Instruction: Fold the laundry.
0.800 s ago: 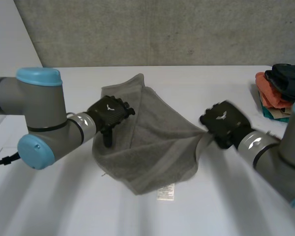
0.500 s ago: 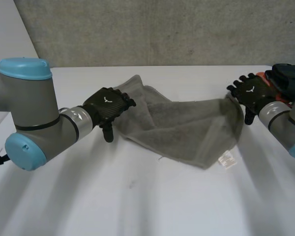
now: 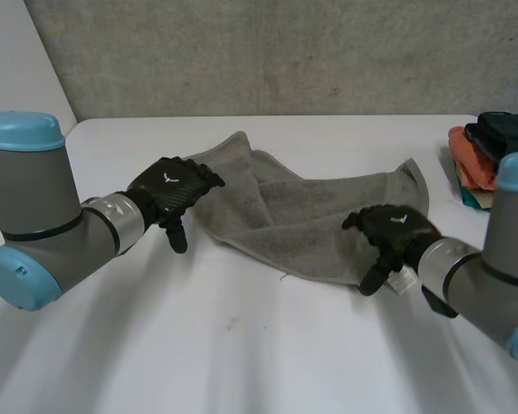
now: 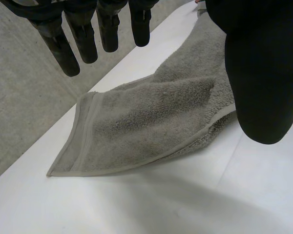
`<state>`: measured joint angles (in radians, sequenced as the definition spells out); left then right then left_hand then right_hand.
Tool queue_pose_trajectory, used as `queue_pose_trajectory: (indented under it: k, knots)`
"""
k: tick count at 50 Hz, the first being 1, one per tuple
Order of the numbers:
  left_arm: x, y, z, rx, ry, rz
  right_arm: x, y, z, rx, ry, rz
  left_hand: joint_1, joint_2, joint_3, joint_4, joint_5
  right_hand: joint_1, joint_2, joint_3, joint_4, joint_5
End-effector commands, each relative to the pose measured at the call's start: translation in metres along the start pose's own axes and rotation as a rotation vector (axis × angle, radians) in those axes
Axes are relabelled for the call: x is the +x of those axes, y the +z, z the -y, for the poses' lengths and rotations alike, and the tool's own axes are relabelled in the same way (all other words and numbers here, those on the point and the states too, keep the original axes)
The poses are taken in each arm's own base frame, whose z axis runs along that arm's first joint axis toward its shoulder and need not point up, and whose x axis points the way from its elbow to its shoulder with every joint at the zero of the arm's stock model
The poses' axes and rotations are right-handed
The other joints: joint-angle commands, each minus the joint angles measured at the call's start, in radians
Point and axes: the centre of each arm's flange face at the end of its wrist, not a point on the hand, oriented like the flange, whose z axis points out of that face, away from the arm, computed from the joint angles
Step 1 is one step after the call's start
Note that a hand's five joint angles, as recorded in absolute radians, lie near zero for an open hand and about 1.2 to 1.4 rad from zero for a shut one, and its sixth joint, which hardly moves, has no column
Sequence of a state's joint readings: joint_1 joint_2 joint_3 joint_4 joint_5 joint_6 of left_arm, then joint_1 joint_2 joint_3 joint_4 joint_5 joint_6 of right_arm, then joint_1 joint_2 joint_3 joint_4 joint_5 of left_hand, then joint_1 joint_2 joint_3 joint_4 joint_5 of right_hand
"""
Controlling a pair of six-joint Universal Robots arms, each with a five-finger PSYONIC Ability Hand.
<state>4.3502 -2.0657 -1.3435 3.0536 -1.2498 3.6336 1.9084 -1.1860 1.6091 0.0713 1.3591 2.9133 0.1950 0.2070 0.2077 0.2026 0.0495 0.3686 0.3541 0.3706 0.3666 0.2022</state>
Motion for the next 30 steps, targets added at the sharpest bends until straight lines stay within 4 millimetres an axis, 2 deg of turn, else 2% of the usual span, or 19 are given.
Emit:
queue_pose_trajectory:
  k: [1, 14, 15, 17, 18, 21, 22, 26, 27, 30]
  knots:
    - [0.001, 0.000, -0.002, 0.000, -0.007, -0.003, -0.004, 0.022, -0.021, -0.025, -0.033, -0.012, -0.020, -0.032, -0.033, -0.028, -0.050, 0.138, 0.152, 0.136, 0.140, 0.129]
    - [-0.004, -0.002, -0.005, 0.000, -0.024, 0.010, 0.000, 0.052, -0.029, 0.032, -0.082, -0.061, -0.020, -0.032, -0.033, -0.028, -0.050, 0.393, 0.407, 0.391, 0.395, 0.385]
    - [-0.004, -0.003, -0.006, 0.001, -0.026, 0.010, 0.000, 0.053, -0.030, 0.030, -0.085, -0.061, -0.020, -0.032, -0.033, -0.028, -0.050, 0.466, 0.480, 0.464, 0.468, 0.458]
    - [-0.006, -0.003, -0.005, 0.002, -0.035, 0.014, 0.000, 0.056, -0.030, 0.028, -0.094, -0.061, -0.020, -0.032, -0.033, -0.028, -0.050, 0.931, 0.946, 0.929, 0.933, 0.923]
    - [-0.006, -0.004, -0.005, 0.003, -0.036, 0.016, 0.000, 0.056, -0.030, 0.028, -0.097, -0.061, -0.020, -0.032, -0.033, -0.028, -0.050, 1.027, 1.041, 1.025, 1.029, 1.019]
    - [-0.008, -0.004, -0.005, 0.011, -0.050, 0.027, 0.000, 0.052, -0.025, 0.040, -0.102, -0.061, -0.020, -0.032, -0.033, -0.028, -0.050, 1.028, 1.042, 1.026, 1.030, 1.020]
    - [-0.009, -0.003, -0.005, 0.012, -0.053, 0.031, -0.002, 0.049, -0.021, 0.053, -0.108, -0.059, -0.020, -0.032, -0.033, -0.028, -0.050, 1.028, 1.042, 1.026, 1.030, 1.020]
    - [-0.014, 0.000, -0.006, 0.028, -0.060, 0.053, -0.010, 0.022, 0.020, 0.176, -0.166, -0.047, -0.020, -0.032, -0.033, -0.028, -0.050, 1.028, 1.042, 1.026, 1.030, 1.020]
    - [-0.015, 0.003, -0.007, 0.030, -0.064, 0.063, -0.017, 0.007, 0.039, 0.229, -0.200, -0.030, -0.020, -0.032, -0.033, -0.028, -0.050, 1.028, 1.042, 1.026, 1.030, 1.020]
    - [-0.018, 0.008, -0.010, 0.029, -0.068, 0.079, -0.026, -0.018, 0.063, 0.286, -0.227, -0.001, -0.020, -0.032, -0.033, -0.028, -0.050, 1.028, 1.042, 1.026, 1.030, 1.020]
